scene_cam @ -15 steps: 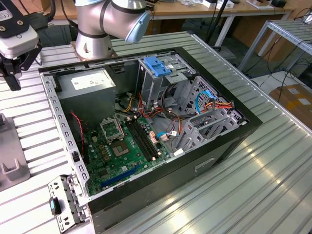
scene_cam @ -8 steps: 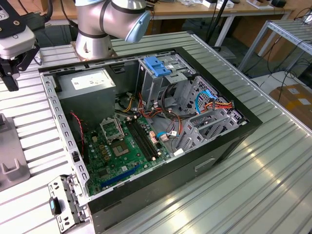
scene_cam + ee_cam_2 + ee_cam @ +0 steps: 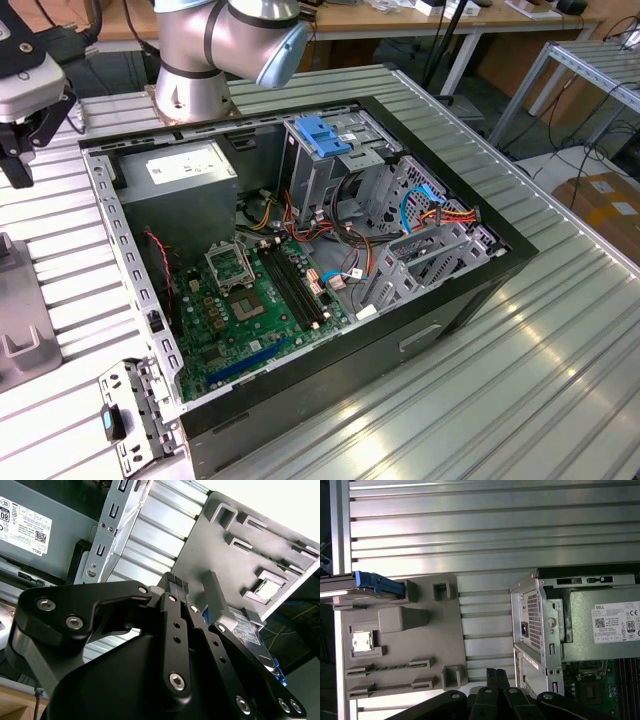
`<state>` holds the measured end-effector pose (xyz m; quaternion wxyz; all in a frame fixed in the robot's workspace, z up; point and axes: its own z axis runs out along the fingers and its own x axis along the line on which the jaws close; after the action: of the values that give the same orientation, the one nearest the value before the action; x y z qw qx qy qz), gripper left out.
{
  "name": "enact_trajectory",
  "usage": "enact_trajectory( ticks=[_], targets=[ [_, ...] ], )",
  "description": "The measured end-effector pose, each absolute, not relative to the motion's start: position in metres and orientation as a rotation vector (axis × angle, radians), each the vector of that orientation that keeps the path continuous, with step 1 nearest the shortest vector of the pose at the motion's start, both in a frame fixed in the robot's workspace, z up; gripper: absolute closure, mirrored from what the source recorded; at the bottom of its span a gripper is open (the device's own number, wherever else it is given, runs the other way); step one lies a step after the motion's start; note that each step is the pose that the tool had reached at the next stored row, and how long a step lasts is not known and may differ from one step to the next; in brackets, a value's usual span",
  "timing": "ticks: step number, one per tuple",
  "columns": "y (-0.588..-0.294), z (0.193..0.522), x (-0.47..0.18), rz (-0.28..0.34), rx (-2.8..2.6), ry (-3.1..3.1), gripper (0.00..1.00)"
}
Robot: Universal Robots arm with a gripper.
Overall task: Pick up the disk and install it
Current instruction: 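Reach for the disk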
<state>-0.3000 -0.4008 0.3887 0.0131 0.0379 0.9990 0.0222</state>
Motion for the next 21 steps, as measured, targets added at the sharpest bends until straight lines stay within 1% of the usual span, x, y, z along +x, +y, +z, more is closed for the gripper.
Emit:
enact_trajectory(
  ticks=[21],
  targets=[
    [-0.4007, 0.3884, -0.3075, 0.069, 0.118, 3.112, 0.9]
  ],
)
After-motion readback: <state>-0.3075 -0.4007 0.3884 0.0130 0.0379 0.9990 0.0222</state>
